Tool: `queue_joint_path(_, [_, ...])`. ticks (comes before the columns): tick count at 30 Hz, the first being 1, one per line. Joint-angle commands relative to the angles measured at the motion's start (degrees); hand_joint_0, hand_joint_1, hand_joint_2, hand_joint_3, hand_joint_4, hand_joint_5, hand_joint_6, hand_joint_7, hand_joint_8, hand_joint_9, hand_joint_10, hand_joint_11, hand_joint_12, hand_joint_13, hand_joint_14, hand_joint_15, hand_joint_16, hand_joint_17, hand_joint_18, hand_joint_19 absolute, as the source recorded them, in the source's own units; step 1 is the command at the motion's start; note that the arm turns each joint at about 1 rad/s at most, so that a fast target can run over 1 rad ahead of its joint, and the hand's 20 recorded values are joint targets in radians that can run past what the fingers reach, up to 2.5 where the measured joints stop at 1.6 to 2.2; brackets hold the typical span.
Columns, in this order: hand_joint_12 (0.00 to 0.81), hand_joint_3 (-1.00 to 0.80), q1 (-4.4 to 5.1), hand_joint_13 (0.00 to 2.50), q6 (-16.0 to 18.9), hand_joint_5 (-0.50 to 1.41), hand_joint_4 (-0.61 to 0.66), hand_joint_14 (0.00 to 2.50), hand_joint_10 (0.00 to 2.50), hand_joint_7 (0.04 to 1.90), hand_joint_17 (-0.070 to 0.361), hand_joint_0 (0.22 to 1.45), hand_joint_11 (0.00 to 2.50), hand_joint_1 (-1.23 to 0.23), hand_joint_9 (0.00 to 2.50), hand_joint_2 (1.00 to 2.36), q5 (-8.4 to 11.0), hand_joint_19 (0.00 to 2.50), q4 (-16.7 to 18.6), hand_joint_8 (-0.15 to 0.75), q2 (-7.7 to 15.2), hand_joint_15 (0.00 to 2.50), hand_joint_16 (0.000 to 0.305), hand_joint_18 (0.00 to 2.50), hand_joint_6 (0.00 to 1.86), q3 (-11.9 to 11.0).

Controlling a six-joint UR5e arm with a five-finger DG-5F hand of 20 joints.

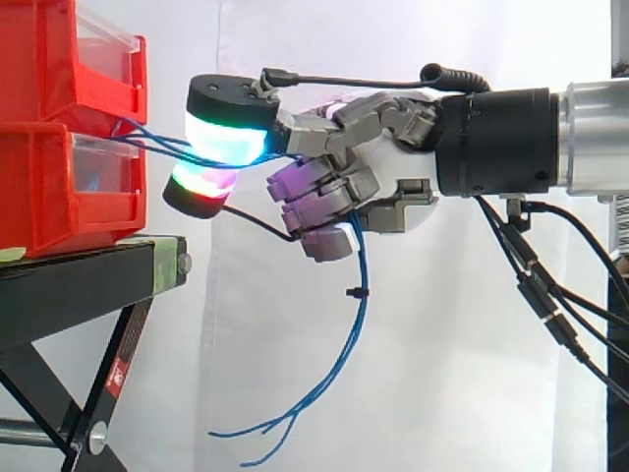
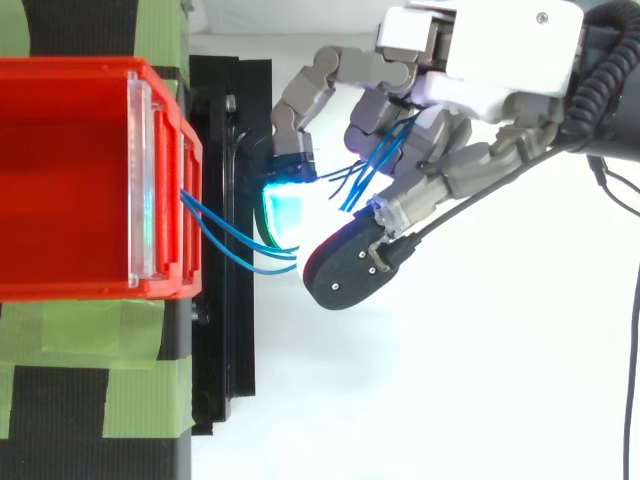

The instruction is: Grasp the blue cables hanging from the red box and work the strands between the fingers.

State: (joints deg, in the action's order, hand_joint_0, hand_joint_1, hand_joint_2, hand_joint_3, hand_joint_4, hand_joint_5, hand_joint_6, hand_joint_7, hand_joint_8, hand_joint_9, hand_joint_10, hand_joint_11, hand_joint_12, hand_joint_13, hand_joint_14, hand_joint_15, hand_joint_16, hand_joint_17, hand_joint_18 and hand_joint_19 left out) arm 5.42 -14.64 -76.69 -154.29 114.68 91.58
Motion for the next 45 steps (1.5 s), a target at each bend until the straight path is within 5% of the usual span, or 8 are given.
queue_joint_path(1, [0.598, -0.6, -0.06, 1.75, 0.32, -0.14, 0.13, 2.5, 2.5, 0.88, 0.171, 0.94, 2.5, -0.59, 1.31, 1.01, 0.05, 0.84, 0.04, 0.481, 0.01, 1.54, 0.228, 2.46, 1.11, 0.0])
queue_joint_path(23, [0.598, -0.88, 0.03, 1.75, 2.25, -0.27, 0.16, 2.5, 2.5, 0.85, 0.171, 0.91, 2.5, -0.81, 1.31, 1.01, 0.84, 0.84, 0.48, 0.481, 0.01, 1.54, 0.228, 2.46, 1.26, 0.0])
queue_joint_path(26, [0.598, -0.81, 0.03, 1.75, 2.25, -0.28, 0.16, 2.5, 2.5, 0.85, 0.171, 0.93, 2.5, -0.81, 1.31, 1.01, 0.76, 0.84, 0.48, 0.481, 0.01, 1.54, 0.228, 2.46, 1.28, 0.0])
queue_joint_path(34, [0.598, -0.23, 0.12, 1.75, 2.34, -0.24, 0.16, 2.5, 2.5, 0.84, 0.171, 1.13, 2.5, -0.76, 1.31, 1.02, 0.84, 0.84, 0.48, 0.481, 0.01, 1.54, 0.228, 2.46, 1.41, 0.0])
queue_joint_path(39, [0.598, -0.04, 0.12, 1.75, 2.34, -0.14, 0.14, 2.5, 2.5, 0.85, 0.171, 1.12, 2.5, -0.66, 1.31, 1.01, 0.84, 0.84, 0.48, 0.481, 0.01, 1.54, 0.228, 2.46, 1.44, 0.0])
queue_joint_path(41, [0.598, -0.02, 0.12, 1.75, 2.34, -0.08, 0.13, 2.5, 2.5, 0.88, 0.171, 1.11, 2.5, -0.63, 1.31, 1.01, 0.84, 0.84, 0.48, 0.481, 0.01, 1.54, 0.228, 2.46, 1.37, 0.0])
queue_joint_path(43, [0.598, -0.11, 0.12, 1.75, 2.34, 0.13, 0.07, 2.5, 2.5, 1.01, 0.171, 1.0, 2.5, -0.59, 1.31, 1.19, 0.93, 0.84, 0.48, 0.481, 0.01, 1.54, 0.228, 2.46, 1.02, 0.0])
queue_joint_path(45, [0.598, -0.17, 0.12, 1.75, 2.34, 0.4, 0.05, 2.5, 2.5, 1.29, 0.171, 0.96, 2.5, -0.54, 1.31, 1.21, 1.02, 0.84, 0.48, 0.481, 0.01, 1.54, 0.228, 2.46, 0.33, 0.0])
